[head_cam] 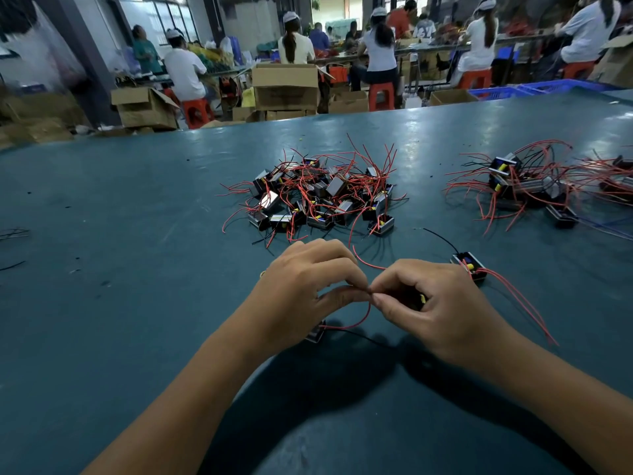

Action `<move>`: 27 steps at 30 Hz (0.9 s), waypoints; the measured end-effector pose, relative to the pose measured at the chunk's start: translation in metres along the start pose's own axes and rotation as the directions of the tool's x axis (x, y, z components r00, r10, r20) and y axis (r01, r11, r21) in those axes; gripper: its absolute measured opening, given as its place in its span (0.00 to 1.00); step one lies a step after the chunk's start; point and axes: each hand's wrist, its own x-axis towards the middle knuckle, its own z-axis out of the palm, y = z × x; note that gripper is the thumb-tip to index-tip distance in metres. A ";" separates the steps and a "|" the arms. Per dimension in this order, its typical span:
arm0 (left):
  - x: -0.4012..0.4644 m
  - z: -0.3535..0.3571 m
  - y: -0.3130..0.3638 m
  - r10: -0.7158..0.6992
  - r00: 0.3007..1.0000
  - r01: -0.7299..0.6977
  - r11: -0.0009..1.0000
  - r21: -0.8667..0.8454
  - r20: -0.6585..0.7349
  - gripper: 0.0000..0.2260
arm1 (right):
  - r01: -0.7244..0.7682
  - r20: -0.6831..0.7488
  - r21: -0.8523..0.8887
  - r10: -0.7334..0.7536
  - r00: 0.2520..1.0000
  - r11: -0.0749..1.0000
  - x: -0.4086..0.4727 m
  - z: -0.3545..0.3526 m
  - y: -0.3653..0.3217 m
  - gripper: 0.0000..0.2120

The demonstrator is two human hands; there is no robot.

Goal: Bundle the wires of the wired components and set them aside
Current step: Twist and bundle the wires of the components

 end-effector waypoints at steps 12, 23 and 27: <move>-0.001 0.000 0.010 -0.460 0.832 0.555 0.705 -0.442 0.311 0.08 | 0.002 -0.026 -0.052 -0.003 1.000 0.999 -0.002 0.004 -0.003 0.01; 0.000 -0.001 0.017 -0.603 0.594 0.775 0.250 -0.580 0.533 0.14 | 0.160 0.024 -0.235 -0.159 0.987 0.959 -0.001 0.003 -0.010 0.02; -0.002 -0.009 0.008 -0.455 0.877 0.480 0.809 -0.340 0.154 0.05 | 0.077 -0.015 -0.157 -0.080 0.997 0.985 -0.002 0.002 -0.006 0.02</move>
